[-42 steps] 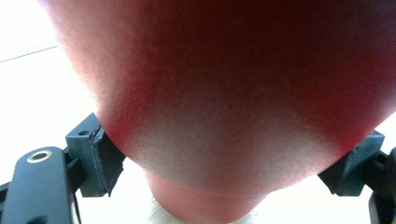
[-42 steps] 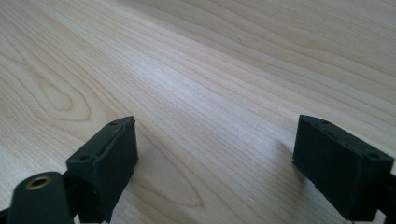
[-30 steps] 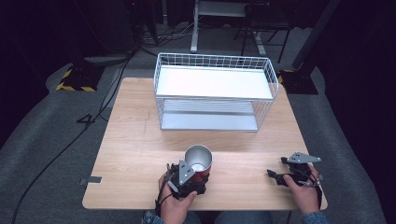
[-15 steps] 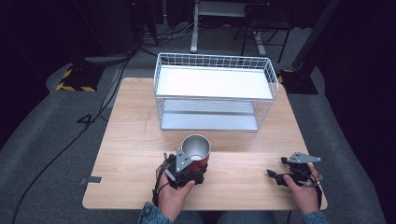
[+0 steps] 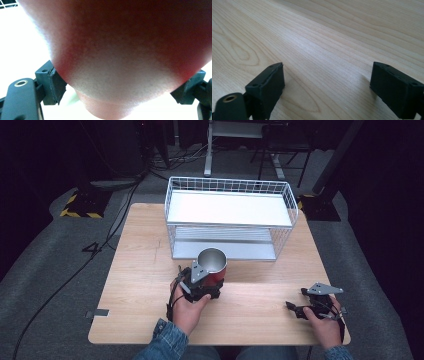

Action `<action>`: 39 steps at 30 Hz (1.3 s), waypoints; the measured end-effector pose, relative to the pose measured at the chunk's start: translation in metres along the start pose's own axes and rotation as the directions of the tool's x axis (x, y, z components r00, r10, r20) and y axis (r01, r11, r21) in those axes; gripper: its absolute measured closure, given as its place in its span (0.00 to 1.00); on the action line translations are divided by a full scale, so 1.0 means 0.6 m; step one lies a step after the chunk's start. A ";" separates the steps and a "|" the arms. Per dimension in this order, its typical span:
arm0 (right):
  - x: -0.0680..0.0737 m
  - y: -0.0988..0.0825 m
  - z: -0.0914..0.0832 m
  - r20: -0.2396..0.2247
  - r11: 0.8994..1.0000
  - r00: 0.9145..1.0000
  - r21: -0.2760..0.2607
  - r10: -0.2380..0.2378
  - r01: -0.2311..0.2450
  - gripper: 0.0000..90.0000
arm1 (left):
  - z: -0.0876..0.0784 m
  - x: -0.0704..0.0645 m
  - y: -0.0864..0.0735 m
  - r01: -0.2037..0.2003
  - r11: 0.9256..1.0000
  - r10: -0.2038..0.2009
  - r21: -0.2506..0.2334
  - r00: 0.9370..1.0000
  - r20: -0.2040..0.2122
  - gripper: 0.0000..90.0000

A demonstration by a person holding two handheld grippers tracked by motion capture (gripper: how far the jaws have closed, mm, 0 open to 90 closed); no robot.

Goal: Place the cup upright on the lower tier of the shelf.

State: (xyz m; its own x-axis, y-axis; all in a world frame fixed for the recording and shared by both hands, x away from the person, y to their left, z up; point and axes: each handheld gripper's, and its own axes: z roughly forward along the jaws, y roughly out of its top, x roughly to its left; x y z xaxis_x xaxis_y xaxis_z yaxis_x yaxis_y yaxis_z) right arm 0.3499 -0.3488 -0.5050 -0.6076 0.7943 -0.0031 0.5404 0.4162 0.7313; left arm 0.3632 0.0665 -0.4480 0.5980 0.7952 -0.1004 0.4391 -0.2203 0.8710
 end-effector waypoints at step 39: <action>-0.002 0.003 0.003 0.000 1.000 1.000 0.010 0.002 -0.002 0.09 | 0.182 0.077 0.078 0.074 0.996 -0.079 -0.052 0.993 -0.085 0.18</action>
State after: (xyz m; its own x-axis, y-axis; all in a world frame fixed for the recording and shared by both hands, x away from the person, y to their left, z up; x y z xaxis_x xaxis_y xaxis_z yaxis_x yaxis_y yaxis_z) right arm 0.3526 -0.3481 -0.5052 -0.6064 0.7952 -0.0012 0.5475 0.4186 0.7246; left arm 0.4845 0.0315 -0.4643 0.5026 0.8551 -0.1275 0.4468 -0.1307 0.8850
